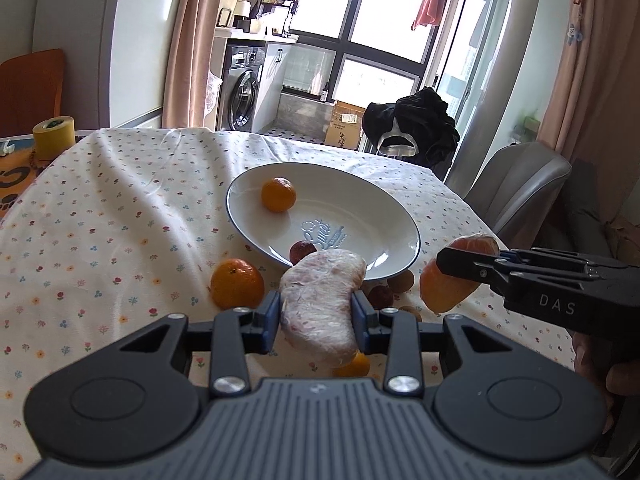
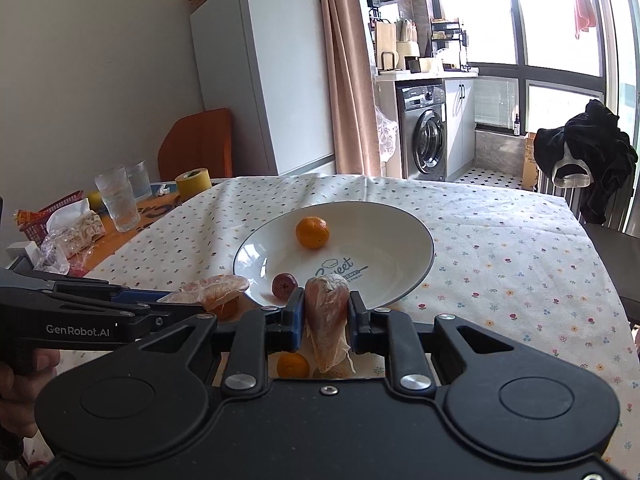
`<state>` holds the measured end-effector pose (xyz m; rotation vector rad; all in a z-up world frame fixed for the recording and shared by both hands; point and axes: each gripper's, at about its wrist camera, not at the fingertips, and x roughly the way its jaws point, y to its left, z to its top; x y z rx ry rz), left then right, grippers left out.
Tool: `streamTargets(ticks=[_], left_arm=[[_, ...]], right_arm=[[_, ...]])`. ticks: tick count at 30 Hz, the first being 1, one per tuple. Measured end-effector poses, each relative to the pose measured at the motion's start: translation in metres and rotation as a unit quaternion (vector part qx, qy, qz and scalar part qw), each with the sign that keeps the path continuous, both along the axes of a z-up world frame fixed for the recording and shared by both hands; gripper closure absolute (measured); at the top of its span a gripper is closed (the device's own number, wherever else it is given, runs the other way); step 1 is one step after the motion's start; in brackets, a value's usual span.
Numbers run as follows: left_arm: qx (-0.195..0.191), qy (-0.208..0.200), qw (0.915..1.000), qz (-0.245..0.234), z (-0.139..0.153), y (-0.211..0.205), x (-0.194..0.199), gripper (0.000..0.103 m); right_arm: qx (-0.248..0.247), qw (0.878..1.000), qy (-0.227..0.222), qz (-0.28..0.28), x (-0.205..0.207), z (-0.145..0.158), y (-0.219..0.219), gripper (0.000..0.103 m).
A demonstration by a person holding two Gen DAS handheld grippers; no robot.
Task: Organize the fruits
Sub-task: 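Carry the pale item into the bowl and open the left gripper while the right carries the pink fruit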
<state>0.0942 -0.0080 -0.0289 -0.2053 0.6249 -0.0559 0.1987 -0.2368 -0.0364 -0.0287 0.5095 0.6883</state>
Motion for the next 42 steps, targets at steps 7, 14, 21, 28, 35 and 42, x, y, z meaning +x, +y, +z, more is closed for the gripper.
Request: streamTargets(ticks=[7, 14, 21, 28, 35, 42], left_arm=[[0.001, -0.009, 0.9999, 0.007, 0.005, 0.006, 0.003, 0.067], [0.005, -0.012, 0.9999, 0.007, 0.008, 0.006, 0.016, 0.067], [0.006, -0.011, 0.9999, 0.005, 0.007, 0.006, 0.024, 0.067], [0.007, -0.006, 1.0, 0.003, 0.005, 0.004, 0.048, 0.067], [0.004, 0.004, 1.0, 0.001, -0.002, 0.001, 0.069, 0.067], [0.007, 0.023, 0.9997, 0.001, -0.013, -0.001, 0.089, 0.066]], right_arm=[[-0.003, 1.0, -0.003, 0.001, 0.005, 0.002, 0.006, 0.083], [-0.003, 1.0, -0.003, -0.001, 0.013, 0.001, 0.007, 0.083], [0.001, 1.0, 0.001, -0.004, 0.029, -0.001, 0.009, 0.083], [0.009, 1.0, 0.003, -0.006, 0.045, -0.003, 0.013, 0.083], [0.011, 1.0, 0.012, -0.007, 0.06, -0.008, 0.016, 0.083], [0.013, 1.0, 0.022, -0.008, 0.069, -0.013, 0.018, 0.083]])
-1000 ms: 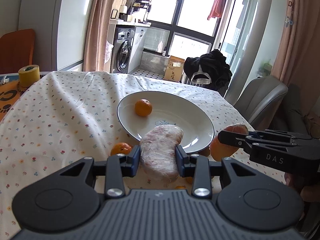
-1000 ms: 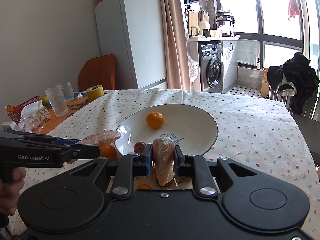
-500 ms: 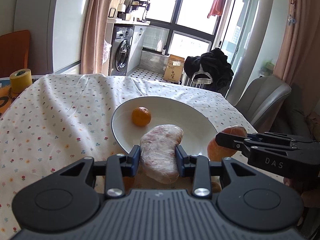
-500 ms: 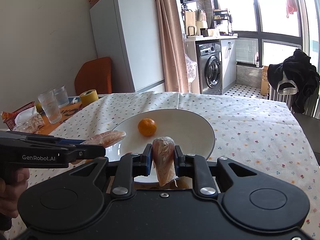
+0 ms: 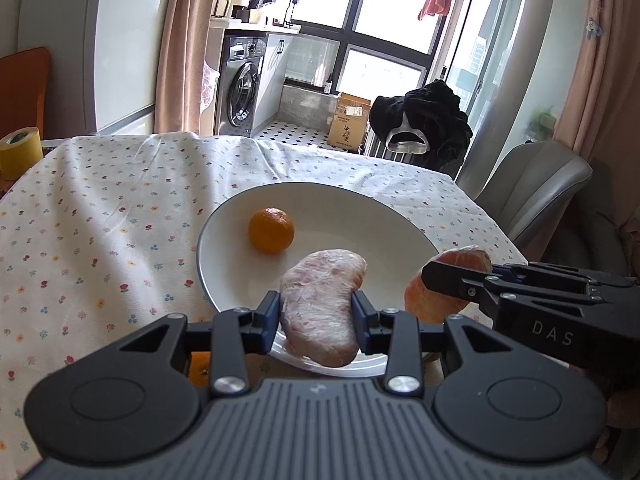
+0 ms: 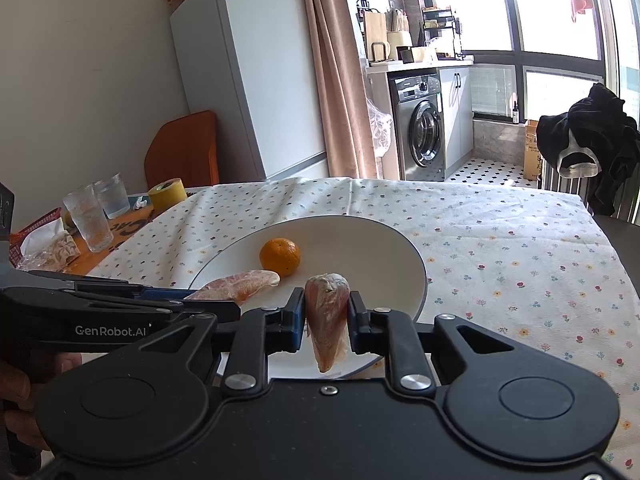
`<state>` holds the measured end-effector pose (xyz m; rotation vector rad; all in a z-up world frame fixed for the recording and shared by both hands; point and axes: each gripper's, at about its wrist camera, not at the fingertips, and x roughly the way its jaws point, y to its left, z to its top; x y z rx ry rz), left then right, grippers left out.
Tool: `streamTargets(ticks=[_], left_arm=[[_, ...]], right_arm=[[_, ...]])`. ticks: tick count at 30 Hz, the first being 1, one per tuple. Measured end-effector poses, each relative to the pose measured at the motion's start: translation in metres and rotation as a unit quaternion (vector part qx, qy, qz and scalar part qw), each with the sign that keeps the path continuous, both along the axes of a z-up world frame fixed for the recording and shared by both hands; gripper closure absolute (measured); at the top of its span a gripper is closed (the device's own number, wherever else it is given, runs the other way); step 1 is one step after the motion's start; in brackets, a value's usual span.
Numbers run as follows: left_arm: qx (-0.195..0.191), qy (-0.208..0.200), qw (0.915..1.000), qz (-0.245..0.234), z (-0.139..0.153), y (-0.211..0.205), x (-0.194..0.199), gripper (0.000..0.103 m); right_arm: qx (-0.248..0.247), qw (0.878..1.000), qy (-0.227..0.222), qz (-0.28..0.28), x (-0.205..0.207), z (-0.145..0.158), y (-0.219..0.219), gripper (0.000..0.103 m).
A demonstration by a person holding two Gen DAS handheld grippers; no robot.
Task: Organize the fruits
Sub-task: 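Carry the pale item into the bowl and open the left gripper while the right carries the pink fruit, then lower the pink netted fruit into the white bowl with the right gripper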
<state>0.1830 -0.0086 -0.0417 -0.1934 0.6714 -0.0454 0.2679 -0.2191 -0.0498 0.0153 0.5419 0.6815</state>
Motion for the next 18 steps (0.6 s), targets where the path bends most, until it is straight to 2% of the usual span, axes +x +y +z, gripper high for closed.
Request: streamTargets(ticks=[4, 8, 18], left_arm=[[0.015, -0.008, 0.9998, 0.01, -0.001, 0.002, 0.001, 0.066], [0.004, -0.013, 0.9997, 0.02, 0.004, 0.012, -0.001, 0.064], [0.01, -0.014, 0.9989, 0.043, 0.011, 0.021, -0.01, 0.064]], right_arm=[[-0.004, 1.0, 0.004, 0.0, 0.005, -0.004, 0.003, 0.083], [-0.007, 1.0, 0.008, -0.002, 0.011, -0.006, 0.006, 0.083], [-0.017, 1.0, 0.022, -0.001, 0.026, -0.013, 0.019, 0.083]])
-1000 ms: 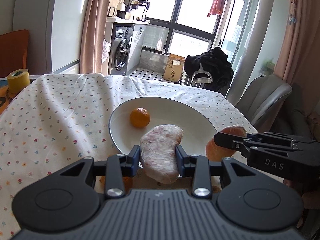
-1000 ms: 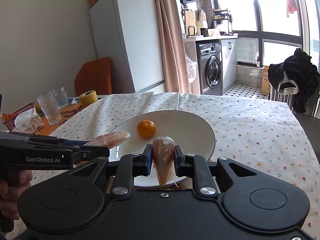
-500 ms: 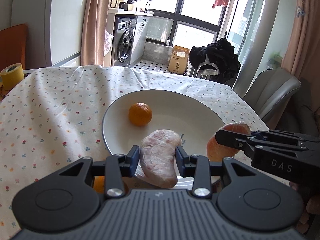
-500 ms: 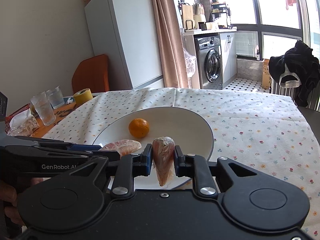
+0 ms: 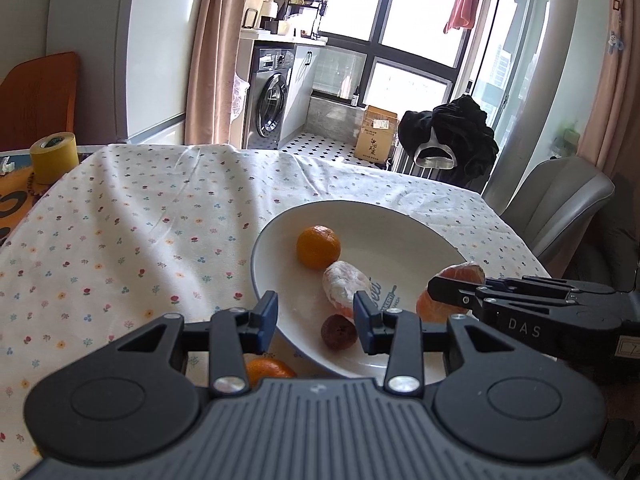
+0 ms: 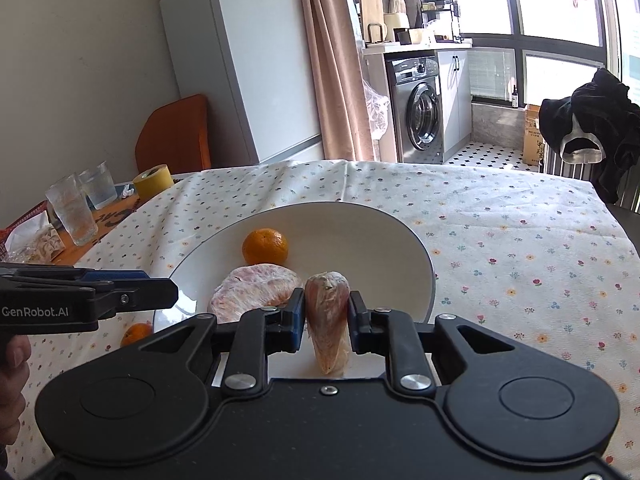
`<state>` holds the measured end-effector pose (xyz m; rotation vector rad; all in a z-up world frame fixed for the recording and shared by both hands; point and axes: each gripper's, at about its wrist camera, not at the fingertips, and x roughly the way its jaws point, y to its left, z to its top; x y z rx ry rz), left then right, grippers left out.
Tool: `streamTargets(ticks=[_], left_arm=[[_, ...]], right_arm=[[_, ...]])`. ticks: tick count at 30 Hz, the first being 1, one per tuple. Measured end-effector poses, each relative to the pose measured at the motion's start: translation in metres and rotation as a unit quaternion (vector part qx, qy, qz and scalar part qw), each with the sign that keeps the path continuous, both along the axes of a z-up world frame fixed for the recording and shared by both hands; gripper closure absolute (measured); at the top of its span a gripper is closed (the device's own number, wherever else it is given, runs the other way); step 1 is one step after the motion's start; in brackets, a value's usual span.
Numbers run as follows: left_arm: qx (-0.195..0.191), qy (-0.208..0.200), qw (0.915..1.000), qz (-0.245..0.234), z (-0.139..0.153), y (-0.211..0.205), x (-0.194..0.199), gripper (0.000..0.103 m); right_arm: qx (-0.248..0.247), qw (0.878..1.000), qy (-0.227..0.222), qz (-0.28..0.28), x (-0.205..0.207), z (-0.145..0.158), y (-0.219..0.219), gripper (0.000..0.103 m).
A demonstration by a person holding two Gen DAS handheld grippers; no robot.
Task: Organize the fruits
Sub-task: 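Lower the pink netted fruit into the white bowl with the right gripper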
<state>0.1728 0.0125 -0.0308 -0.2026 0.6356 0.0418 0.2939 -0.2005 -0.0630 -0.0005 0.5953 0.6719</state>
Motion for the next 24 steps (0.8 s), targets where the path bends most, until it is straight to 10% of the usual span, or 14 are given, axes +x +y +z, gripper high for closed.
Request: streamTargets(ticks=[24], left_arm=[[-0.002, -0.008, 0.9974, 0.072, 0.006, 0.029, -0.034, 0.034]], right_arm=[[-0.011, 1.0, -0.019, 0.017, -0.004, 0.021, 0.019, 0.056]])
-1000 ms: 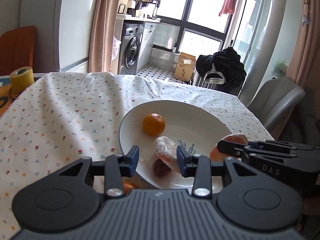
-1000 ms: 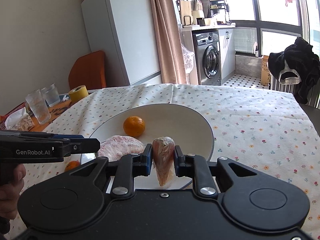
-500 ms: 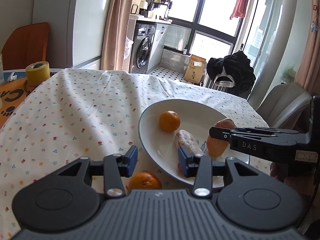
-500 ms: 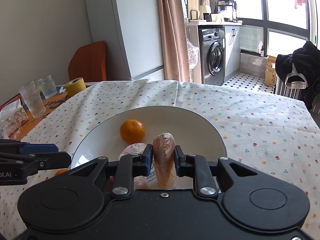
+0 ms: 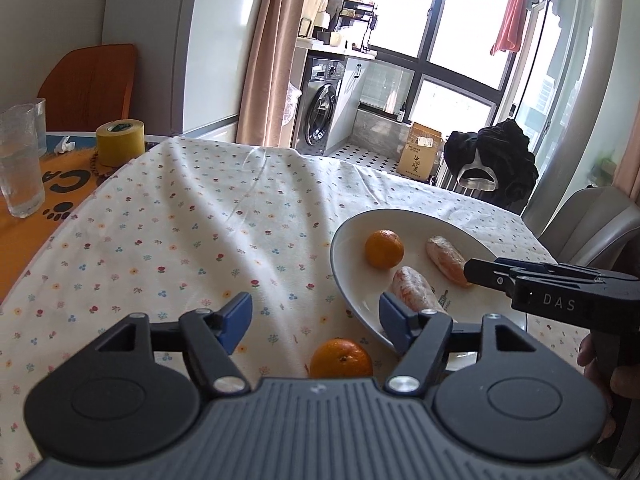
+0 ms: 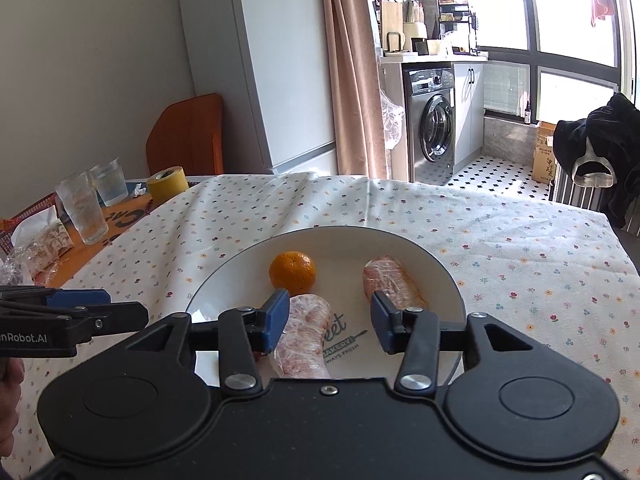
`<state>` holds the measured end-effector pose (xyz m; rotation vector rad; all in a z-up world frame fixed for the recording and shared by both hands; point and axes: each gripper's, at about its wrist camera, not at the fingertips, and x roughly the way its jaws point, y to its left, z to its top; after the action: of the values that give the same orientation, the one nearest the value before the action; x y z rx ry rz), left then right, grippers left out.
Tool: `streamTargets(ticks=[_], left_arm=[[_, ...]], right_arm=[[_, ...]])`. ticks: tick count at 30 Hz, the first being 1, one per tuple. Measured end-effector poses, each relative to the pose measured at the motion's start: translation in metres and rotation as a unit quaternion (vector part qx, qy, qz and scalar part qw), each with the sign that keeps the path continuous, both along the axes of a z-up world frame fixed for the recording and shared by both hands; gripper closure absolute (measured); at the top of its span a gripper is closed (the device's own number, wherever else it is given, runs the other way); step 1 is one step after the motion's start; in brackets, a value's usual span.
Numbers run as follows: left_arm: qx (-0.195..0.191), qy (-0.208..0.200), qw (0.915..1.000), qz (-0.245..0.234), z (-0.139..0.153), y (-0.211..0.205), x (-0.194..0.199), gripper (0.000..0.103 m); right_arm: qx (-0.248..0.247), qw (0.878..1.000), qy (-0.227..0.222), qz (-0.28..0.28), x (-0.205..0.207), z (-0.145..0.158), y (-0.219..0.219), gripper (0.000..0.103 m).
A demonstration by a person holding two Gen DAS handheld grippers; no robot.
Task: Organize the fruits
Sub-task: 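Lower the pink netted fruit into the white bowl with the right gripper, then withdraw both open grippers from the bowl toward the loose fruits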
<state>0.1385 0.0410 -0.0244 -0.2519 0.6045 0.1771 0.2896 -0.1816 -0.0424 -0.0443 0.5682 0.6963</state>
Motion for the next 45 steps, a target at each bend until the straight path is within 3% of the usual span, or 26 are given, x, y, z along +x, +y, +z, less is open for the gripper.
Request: streamTargets(ticks=[9, 14, 24, 45], left_arm=[[0.001, -0.014, 0.9999, 0.001, 0.01, -0.003, -0.015, 0.022], [0.003, -0.022, 0.9998, -0.001, 0.014, -0.006, -0.027, 0.011], [0.007, -0.032, 0.9994, -0.011, 0.026, -0.016, -0.049, 0.006], [0.02, -0.023, 0.997, -0.072, 0.038, -0.039, -0.083, 0.005]], right_arm=[[0.012, 1.0, -0.009, -0.007, -0.024, 0.013, -0.017, 0.046], [0.024, 0.999, -0.019, -0.012, -0.041, 0.023, -0.028, 0.024], [0.039, 0.998, -0.041, -0.019, -0.07, 0.04, -0.05, 0.001], [0.062, 0.998, -0.027, -0.021, -0.108, 0.044, -0.088, 0.0]])
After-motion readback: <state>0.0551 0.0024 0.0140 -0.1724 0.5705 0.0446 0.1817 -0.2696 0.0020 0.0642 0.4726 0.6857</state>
